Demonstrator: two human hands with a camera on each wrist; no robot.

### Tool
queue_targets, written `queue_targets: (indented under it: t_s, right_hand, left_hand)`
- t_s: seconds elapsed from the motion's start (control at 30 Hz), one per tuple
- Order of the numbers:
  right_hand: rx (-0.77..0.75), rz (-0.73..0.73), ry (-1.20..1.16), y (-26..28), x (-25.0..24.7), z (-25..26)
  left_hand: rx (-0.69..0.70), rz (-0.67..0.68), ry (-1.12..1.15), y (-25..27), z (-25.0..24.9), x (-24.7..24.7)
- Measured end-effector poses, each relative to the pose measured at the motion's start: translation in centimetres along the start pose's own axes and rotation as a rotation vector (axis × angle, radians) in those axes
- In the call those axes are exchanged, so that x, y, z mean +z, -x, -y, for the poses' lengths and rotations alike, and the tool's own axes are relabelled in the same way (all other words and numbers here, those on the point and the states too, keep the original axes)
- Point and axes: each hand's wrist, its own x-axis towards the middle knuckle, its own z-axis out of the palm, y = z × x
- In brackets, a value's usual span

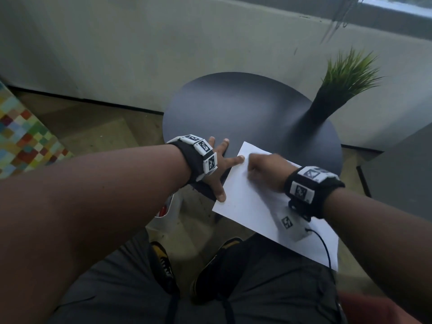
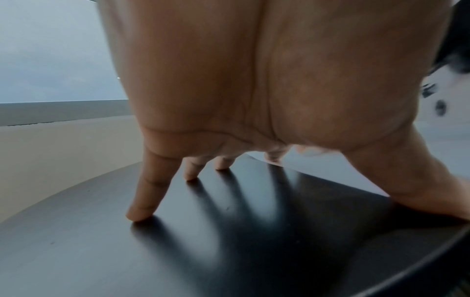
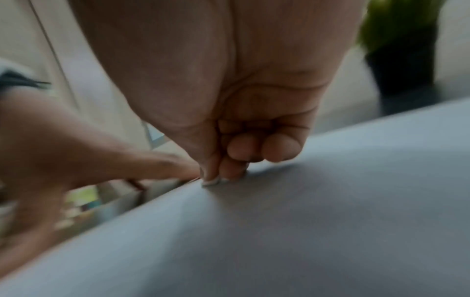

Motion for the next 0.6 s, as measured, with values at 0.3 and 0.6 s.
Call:
queue_targets:
  t_s: [0.3,0.6]
  right_hand:
    - [-0.090,0.091,0.007,1.0,-0.4,-0.1]
    - [0.111,0.035,-0.107,-0.3,-0.4,-2.3]
  left_hand:
    - [0.000,0.016,-0.033,-0.3,0.0,-0.1]
    - [-0.061,-0.020,0.127,-0.3,-1.2,0.0]
